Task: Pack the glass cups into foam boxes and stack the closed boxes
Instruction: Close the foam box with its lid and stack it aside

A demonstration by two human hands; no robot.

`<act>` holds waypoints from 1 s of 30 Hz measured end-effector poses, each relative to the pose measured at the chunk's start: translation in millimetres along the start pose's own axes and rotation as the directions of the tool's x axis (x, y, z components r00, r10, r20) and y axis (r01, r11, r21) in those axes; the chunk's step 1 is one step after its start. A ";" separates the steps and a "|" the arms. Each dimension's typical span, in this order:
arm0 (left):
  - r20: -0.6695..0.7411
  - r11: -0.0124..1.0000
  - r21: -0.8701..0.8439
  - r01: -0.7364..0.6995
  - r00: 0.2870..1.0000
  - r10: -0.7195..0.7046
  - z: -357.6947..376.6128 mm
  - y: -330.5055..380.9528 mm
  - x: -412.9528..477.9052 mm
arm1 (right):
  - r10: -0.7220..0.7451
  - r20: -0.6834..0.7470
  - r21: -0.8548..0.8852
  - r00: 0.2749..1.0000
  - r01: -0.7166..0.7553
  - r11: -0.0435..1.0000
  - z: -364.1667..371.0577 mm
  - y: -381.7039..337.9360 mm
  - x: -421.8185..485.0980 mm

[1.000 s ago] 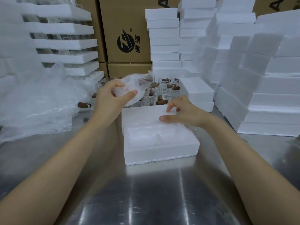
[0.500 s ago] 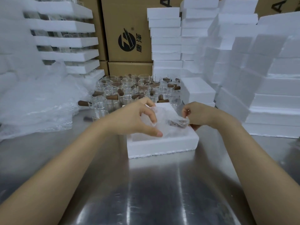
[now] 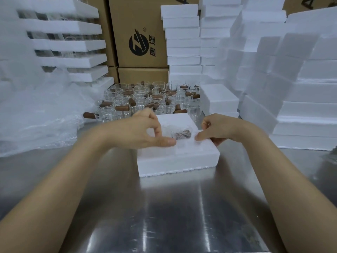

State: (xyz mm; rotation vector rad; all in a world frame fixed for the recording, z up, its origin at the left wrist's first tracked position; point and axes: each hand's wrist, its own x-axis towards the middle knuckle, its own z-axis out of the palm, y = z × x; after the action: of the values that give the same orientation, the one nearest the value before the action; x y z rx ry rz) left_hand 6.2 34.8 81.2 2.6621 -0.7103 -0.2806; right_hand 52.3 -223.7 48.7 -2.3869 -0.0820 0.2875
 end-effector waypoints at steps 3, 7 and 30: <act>-0.063 0.999 -0.022 -0.044 0.997 0.043 4.8 3.0 3.3 | 0.013 0.018 0.023 1.000 -0.013 1.000 -0.3 2.3 1.5; 0.007 0.986 0.162 -0.049 0.999 0.049 13.2 6.4 6.2 | 0.027 0.038 0.064 0.999 -0.029 0.998 0.9 5.0 3.2; -0.541 0.901 -0.373 0.221 0.737 -0.405 11.5 -31.6 28.4 | -0.157 -0.130 0.387 0.979 0.196 0.901 10.5 -8.5 5.4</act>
State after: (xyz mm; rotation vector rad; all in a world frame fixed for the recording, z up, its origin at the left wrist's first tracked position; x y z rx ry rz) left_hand 41.1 42.2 55.5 2.3556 0.0059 0.3681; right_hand 55.3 -209.8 45.9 -1.9665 -0.1773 0.0907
